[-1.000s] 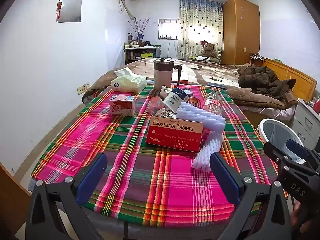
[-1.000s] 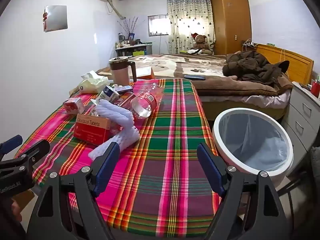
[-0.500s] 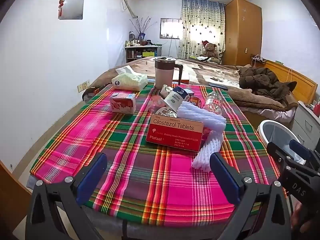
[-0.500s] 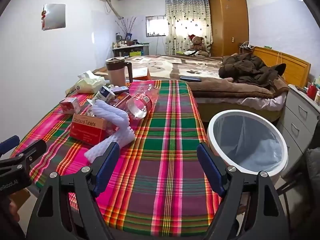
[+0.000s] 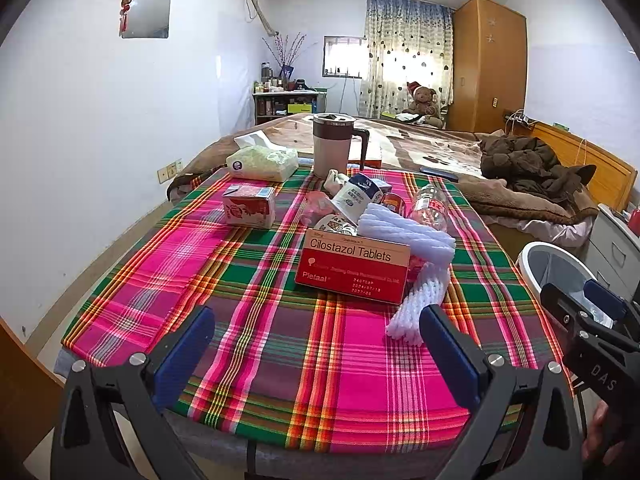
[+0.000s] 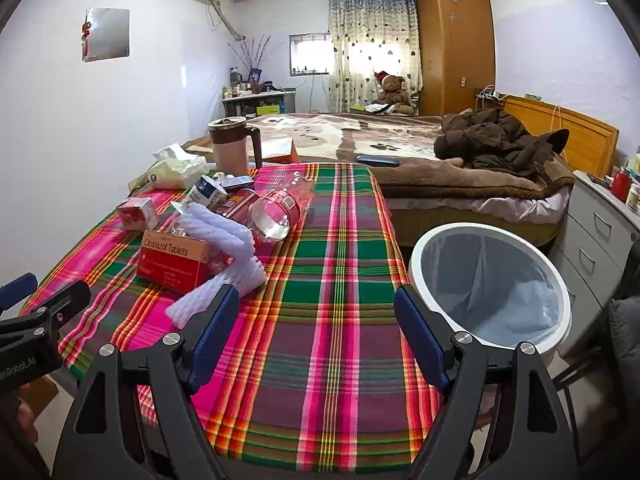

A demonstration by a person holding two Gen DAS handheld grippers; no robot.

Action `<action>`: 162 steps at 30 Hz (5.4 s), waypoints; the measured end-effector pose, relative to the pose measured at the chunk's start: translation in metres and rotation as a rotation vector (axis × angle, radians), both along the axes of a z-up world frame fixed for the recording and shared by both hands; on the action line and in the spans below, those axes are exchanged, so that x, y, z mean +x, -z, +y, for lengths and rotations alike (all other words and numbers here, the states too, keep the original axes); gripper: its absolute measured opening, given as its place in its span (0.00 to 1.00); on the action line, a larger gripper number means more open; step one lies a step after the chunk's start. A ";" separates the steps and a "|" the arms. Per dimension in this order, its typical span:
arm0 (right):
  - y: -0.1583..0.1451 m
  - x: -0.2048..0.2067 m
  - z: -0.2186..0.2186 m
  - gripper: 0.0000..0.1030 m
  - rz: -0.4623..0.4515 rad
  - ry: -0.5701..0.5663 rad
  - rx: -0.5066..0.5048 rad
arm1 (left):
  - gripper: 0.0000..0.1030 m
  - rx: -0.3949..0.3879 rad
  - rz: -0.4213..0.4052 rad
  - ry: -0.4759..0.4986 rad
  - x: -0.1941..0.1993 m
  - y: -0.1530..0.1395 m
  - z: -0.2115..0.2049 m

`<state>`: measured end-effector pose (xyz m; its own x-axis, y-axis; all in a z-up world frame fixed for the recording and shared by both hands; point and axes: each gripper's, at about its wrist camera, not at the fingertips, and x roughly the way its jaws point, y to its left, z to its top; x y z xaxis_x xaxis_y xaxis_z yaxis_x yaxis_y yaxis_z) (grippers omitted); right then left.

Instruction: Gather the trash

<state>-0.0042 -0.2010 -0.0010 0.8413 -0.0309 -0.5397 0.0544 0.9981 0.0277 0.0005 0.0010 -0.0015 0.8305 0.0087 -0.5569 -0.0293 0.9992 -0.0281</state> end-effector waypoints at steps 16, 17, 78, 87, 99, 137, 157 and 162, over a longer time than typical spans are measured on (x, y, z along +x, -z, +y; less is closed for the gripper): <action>0.000 -0.001 0.001 0.79 -0.003 0.005 -0.012 | 1.00 -0.004 -0.002 0.000 -0.001 -0.001 0.001; -0.001 -0.001 0.000 0.79 -0.004 0.005 -0.011 | 1.00 -0.004 -0.003 0.000 -0.001 -0.001 0.001; 0.010 0.023 0.009 0.79 0.033 -0.026 0.013 | 1.00 -0.069 0.039 0.053 0.024 0.013 0.029; 0.027 0.050 0.032 0.79 0.067 -0.081 0.056 | 1.00 -0.064 0.065 0.101 0.047 0.021 0.048; 0.051 0.091 0.046 0.62 0.219 -0.102 0.135 | 1.00 -0.069 0.108 0.167 0.084 0.025 0.055; 0.036 0.091 -0.016 0.18 0.302 -0.126 -0.049 | 0.99 -0.107 0.287 0.539 0.100 0.041 -0.023; 0.052 0.093 -0.020 0.64 0.369 -0.111 0.050 | 0.99 0.083 0.215 0.672 0.134 0.023 -0.057; 0.049 0.090 -0.022 0.47 0.360 -0.127 0.072 | 0.96 0.121 0.225 0.712 0.142 0.024 -0.075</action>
<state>0.0855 -0.2233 -0.0504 0.5922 0.1098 -0.7983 -0.0501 0.9938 0.0995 0.1424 -0.0742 -0.0258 0.5245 -0.4154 -0.7432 0.6325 0.7744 0.0135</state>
